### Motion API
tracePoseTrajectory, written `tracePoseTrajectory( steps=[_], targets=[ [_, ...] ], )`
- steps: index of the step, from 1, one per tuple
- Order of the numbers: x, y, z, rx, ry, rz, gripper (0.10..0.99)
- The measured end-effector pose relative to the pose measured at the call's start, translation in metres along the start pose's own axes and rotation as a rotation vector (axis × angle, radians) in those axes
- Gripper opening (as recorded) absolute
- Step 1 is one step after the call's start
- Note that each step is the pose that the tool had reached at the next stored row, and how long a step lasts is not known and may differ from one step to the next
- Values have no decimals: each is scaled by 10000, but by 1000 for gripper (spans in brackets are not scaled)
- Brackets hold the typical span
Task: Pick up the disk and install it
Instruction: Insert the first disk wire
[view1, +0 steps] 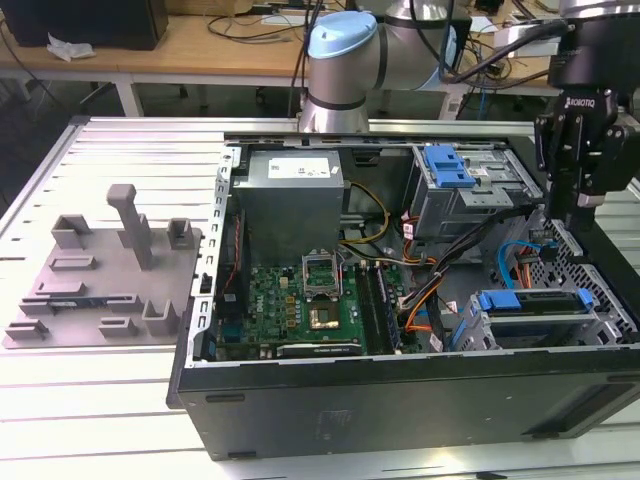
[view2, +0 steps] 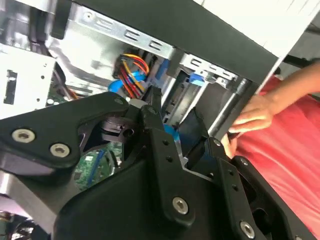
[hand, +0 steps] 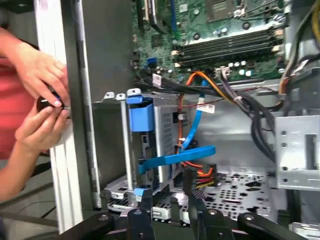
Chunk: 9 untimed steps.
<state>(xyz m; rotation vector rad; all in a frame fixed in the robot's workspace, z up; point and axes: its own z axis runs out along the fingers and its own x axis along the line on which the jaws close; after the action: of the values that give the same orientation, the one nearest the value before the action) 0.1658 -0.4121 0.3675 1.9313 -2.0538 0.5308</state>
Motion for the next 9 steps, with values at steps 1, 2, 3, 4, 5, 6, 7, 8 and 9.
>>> tracePoseTrajectory(
  steps=[1, 2, 3, 4, 5, 6, 7, 8, 9],
  targets=[
    [-24, 13, -7, 51, 124, 15, 416],
    [-156, 29, -44, 81, 243, 16, 416],
    [-252, 38, -62, 99, 273, 13, 416],
    [-267, 41, -45, 89, 284, 146, 416],
    [-275, 43, -31, -11, 309, 376, 416],
    [-286, 45, -7, -204, 346, 763, 416],
    [-301, 48, 24, -409, 393, 1170, 416],
    [-309, 49, 40, -452, 473, 1272, 416],
    [-314, 47, 50, -448, 507, 1272, 416]
  ],
)
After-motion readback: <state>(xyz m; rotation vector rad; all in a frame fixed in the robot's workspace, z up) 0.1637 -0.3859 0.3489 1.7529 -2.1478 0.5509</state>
